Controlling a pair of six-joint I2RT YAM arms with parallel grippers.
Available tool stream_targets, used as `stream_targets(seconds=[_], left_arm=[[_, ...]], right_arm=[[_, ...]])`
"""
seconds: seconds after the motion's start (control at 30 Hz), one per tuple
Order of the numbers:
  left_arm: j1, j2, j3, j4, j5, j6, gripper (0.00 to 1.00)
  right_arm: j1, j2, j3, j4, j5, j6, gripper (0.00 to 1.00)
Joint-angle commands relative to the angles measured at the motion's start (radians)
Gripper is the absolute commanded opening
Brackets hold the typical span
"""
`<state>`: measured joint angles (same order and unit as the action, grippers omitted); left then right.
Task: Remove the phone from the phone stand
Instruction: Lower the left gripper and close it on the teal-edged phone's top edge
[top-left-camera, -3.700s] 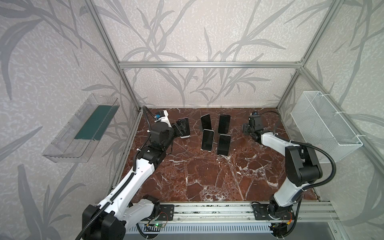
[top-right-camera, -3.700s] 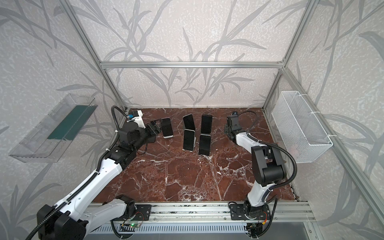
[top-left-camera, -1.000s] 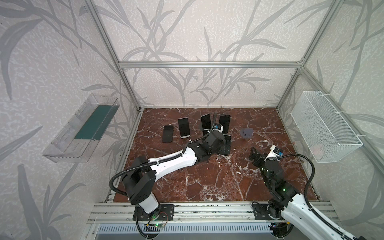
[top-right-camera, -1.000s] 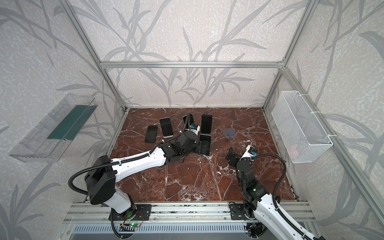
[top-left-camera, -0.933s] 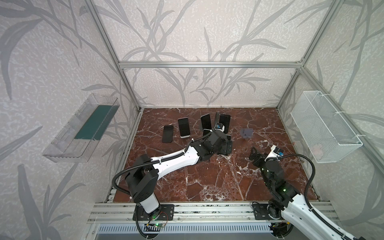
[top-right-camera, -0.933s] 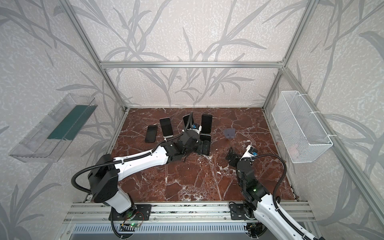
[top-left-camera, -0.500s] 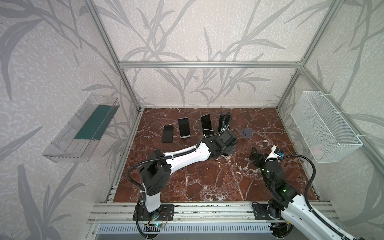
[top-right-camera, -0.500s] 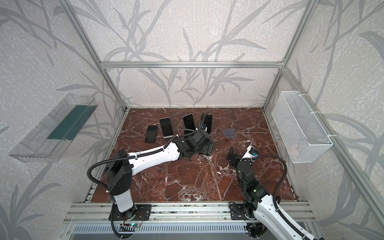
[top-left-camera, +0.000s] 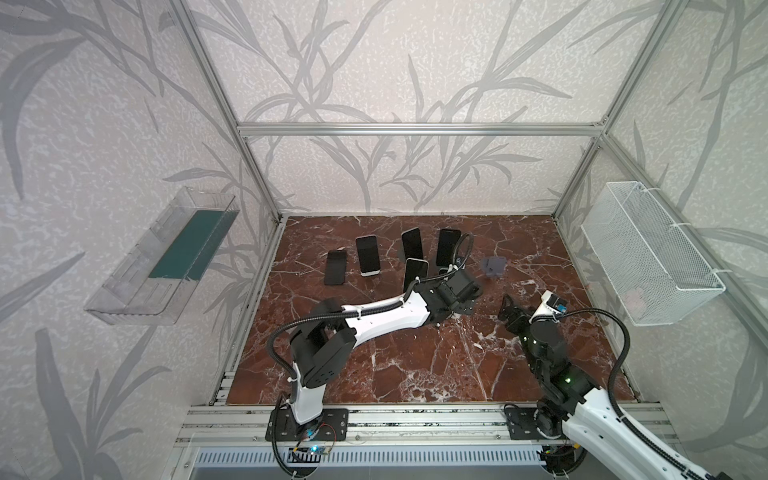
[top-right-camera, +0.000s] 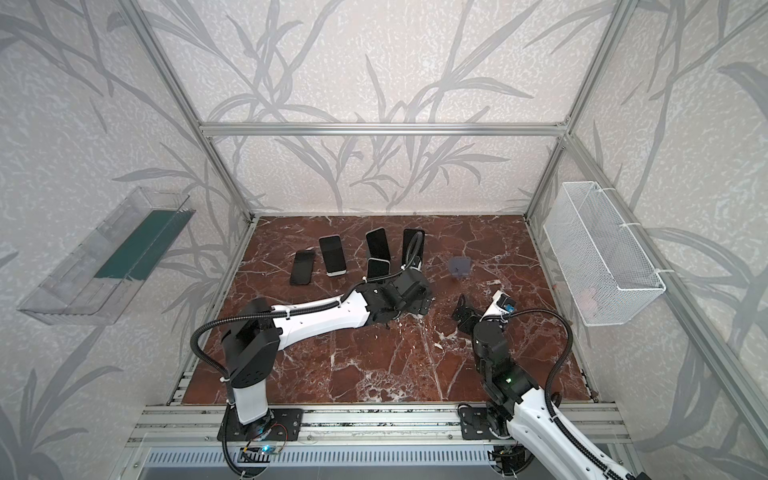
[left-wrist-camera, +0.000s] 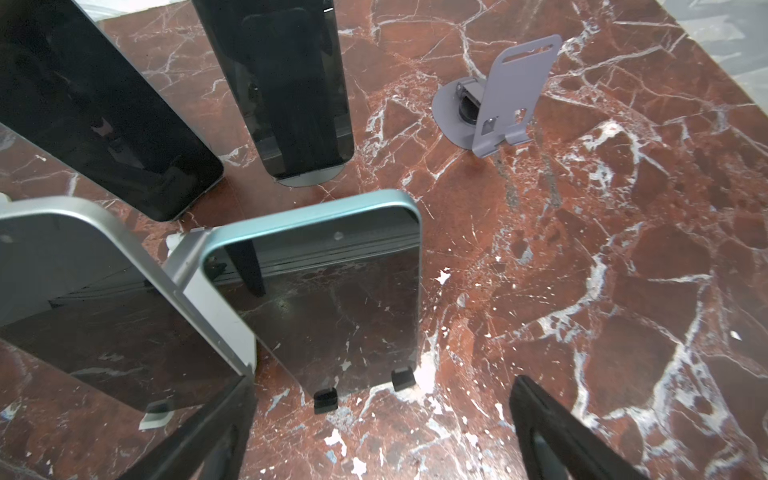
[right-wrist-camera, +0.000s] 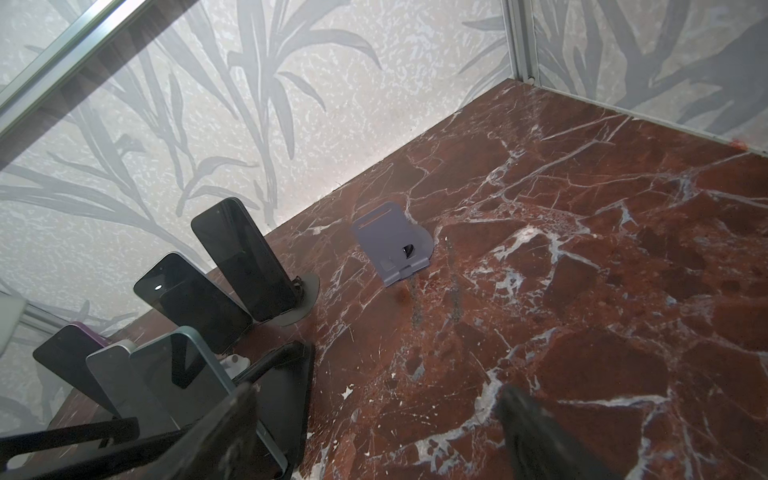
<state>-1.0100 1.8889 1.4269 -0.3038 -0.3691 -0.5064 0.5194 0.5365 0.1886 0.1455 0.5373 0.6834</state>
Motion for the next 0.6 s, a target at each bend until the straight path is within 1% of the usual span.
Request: stream_targets(seconds=[0.0, 0.2, 0.47, 0.57], left_arm=[[-0.001, -0.011, -0.032, 0.064, -0.076, 0.008, 0.96], [0.001, 0.018, -0.009, 0.061, -0.101, 0.026, 0.97], [0.022, 0.066, 0.034, 0.06, -0.055, 0.016, 0.97], [0.022, 0.088, 0.057, 0.045, -0.056, 0.011, 0.97]], right_arm=[[0.004, 0.018, 0.01, 0.036, -0.026, -0.025, 0.9], [0.004, 0.056, 0.027, 0.038, -0.048, -0.03, 0.9], [0.004, 0.098, 0.047, 0.036, -0.072, -0.038, 0.94], [0.005, 0.107, 0.054, 0.026, -0.073, -0.038, 0.95]])
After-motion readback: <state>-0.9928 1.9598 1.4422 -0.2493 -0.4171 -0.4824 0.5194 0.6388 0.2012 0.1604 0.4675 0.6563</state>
